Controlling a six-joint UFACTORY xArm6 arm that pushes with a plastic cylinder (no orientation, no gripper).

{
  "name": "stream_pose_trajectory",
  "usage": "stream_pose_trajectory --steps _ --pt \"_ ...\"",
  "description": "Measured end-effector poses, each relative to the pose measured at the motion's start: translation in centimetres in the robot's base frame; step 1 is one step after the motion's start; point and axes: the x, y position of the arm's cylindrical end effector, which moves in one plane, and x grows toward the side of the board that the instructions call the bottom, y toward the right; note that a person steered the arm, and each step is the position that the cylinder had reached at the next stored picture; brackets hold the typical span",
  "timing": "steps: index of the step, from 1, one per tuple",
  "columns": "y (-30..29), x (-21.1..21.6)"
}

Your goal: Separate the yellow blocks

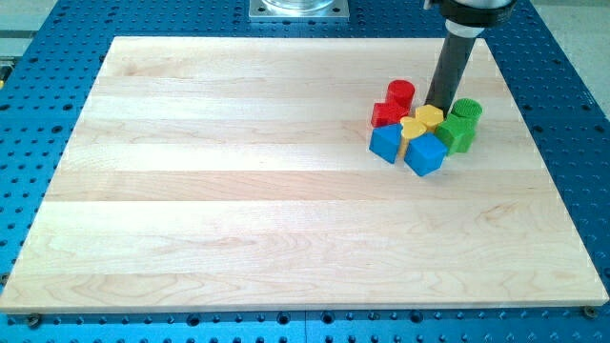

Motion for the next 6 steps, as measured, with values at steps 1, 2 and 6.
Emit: stream_pose_trajectory --steps 1,2,6 --pt "-2.2 0.7" --pt "-4.1 1.0" --pt "-3.9 9.0"
